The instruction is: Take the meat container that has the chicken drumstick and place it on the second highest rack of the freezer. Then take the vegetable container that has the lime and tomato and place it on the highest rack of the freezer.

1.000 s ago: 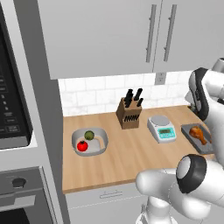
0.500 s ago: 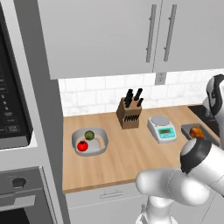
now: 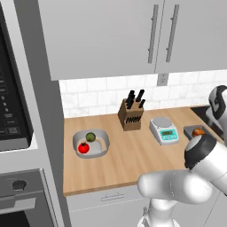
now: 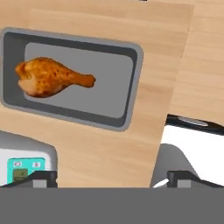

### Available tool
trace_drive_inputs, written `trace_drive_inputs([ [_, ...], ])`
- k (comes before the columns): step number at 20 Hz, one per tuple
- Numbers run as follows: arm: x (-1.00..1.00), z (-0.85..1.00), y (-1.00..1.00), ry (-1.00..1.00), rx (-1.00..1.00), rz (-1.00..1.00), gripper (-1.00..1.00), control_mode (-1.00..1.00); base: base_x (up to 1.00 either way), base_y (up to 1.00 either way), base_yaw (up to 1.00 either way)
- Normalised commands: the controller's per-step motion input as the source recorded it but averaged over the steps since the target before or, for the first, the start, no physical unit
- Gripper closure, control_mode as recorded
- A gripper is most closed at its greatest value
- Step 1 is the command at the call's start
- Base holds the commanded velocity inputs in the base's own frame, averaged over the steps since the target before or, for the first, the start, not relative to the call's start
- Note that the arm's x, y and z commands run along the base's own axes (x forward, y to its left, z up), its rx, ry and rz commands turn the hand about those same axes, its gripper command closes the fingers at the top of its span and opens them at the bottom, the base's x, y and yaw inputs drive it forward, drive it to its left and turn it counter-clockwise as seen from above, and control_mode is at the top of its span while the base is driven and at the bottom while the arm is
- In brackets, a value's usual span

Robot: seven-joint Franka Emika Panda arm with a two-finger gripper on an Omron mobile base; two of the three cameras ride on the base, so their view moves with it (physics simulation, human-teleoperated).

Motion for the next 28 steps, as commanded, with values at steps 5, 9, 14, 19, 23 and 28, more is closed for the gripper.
trace_drive_inputs([
  [5,0.02,-0.39,-0.06,0.0,0.0,-0.06,-1.0,-1.0,0.0,0.0,0.0],
  [9,0.15,-0.04,-0.24,0.06,0.0,-0.19,-1.0,-1.0,0.0,0.0,0.0],
  [14,-0.07,-0.2,-0.27,0.05,-0.02,-0.18,-1.0,-1.0,0.0,0.0,0.0],
  [19,-0.24,-0.59,-0.17,-0.01,-0.12,-0.14,-1.0,-1.0,0.0,0.0,0.0],
  [23,-0.2,-0.39,0.0,-0.02,-0.09,-0.01,-1.0,-1.0,0.0,0.0,0.0],
  [28,-0.07,-0.42,0.07,0.0,-0.05,0.03,-1.0,-1.0,0.0,0.0,0.0],
])
